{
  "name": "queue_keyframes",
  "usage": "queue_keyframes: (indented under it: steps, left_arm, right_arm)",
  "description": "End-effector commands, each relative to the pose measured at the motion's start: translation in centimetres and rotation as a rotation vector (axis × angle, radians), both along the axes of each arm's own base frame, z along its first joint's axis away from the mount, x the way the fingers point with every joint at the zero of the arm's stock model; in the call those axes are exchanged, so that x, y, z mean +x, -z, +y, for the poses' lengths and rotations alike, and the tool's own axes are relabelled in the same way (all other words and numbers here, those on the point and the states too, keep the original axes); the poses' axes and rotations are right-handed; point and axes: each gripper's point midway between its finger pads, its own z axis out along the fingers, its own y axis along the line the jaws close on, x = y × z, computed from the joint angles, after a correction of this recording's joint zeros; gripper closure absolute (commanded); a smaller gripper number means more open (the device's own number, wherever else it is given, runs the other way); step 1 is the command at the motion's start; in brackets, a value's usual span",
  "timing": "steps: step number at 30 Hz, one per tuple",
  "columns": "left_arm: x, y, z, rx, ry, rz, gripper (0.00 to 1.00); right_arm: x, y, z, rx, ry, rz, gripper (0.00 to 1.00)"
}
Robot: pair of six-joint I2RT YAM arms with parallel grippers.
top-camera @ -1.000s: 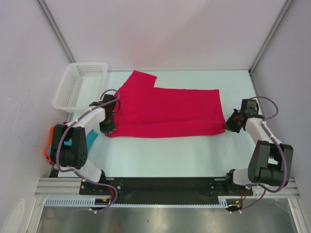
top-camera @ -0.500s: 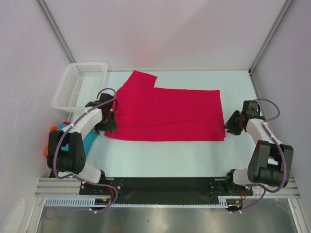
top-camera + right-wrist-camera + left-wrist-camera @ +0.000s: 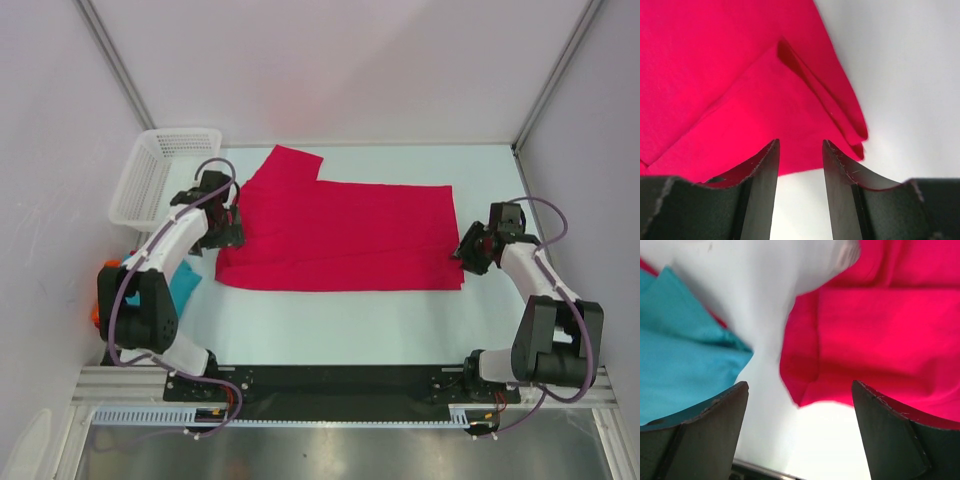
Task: Fold and stack the t-shirts
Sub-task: Grap the side of the flattened tshirt furthest away from the robot with both arms
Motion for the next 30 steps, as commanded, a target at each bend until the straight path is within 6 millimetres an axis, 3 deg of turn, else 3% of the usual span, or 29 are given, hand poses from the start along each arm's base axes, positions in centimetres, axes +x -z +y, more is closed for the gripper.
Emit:
queue_keyframes:
  steps: [1,2,4,5,6,7,8,10,12,13,17,24,30]
  left_arm:
    - [4.2,0.1,-1.1,-0.047,0.008,-0.034,0.11]
    - [5.4,-0.6,-1.4,-0.054,0.018,-0.055,0.11]
    - [6.6,0.2,-1.8,-0.069,0.026,-0.031,0.11]
    - [8.4,-1.2,-2.2,-0.079,0.036,-0.068,0.1]
    - [9.1,-0.4,-2.7,-0.097,0.046,-0.044,0.1]
    - [9.6,-0.5,-3.0,-0.107,0.055,-0.031,0.1]
    - [11.5,-2.1,-3.6,-0.128,0.078,-0.075,0.1]
    - [12.9,-1.9,-4.9,-0.18,0.13,-0.073,0.09]
    - [14.7,-3.2,-5.0,-0.165,0.193,-0.118,0.07]
    - [15.6,-3.8,-4.8,-0.138,0.225,-0.153,0.04]
    - [18.4,-4.5,-4.7,-0.117,0.282,-0.231,0.0]
    - [21.1,-1.1,-5.2,-0.173,0.283,-0.196,0.01]
    - [23.1,0.2,-5.5,-0.24,0.258,-0.205,0.0]
  right_arm:
    - [4.3,-2.5,0.4,-0.022,0.0,-0.093,0.55]
    - [4.8,-2.0,0.4,-0.02,0.001,-0.077,0.55]
    - [6.8,-3.2,0.2,-0.021,0.009,-0.112,0.55]
    - [7.5,-2.6,0.0,-0.022,0.016,-0.095,0.55]
    - [9.2,-4.0,-0.1,-0.02,0.021,-0.137,0.54]
    - [10.0,-4.0,-0.1,-0.014,0.022,-0.137,0.54]
    - [10.9,-3.4,0.0,-0.003,0.024,-0.119,0.54]
    - [13.2,-4.6,0.7,0.046,0.004,-0.147,0.54]
    - [14.4,-3.7,1.6,0.103,-0.026,-0.122,0.54]
    - [15.3,-4.6,1.7,0.118,-0.03,-0.145,0.54]
    - [17.5,-4.5,2.3,0.174,-0.045,-0.185,0.53]
    - [19.6,-2.9,1.4,0.211,-0.04,-0.175,0.54]
    - [20.4,-2.4,-0.6,0.205,-0.009,-0.183,0.54]
